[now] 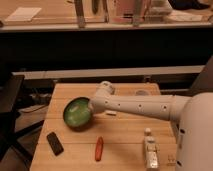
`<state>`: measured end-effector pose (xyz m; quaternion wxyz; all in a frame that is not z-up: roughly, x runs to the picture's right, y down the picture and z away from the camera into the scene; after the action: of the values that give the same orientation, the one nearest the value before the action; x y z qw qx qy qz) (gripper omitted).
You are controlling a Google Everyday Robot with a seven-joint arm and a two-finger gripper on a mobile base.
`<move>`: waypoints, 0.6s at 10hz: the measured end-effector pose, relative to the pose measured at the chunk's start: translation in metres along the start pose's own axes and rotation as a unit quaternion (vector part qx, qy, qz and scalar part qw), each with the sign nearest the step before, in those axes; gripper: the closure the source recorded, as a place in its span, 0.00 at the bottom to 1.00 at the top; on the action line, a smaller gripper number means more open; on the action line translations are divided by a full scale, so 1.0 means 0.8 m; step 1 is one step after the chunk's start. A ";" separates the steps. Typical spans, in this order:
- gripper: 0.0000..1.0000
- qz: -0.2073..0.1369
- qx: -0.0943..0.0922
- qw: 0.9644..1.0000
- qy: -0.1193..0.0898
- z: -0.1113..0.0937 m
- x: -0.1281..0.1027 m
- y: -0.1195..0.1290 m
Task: Drag the ceramic bowl in a circle
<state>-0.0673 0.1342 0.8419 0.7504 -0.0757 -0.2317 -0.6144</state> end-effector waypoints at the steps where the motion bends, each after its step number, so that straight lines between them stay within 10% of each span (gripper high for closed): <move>1: 0.97 0.000 0.001 1.000 -0.001 0.001 0.001 0.003; 6: 0.97 -0.002 0.006 1.000 -0.005 0.003 0.003 0.010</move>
<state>-0.0600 0.1348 0.8461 0.7485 -0.0744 -0.2394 -0.6140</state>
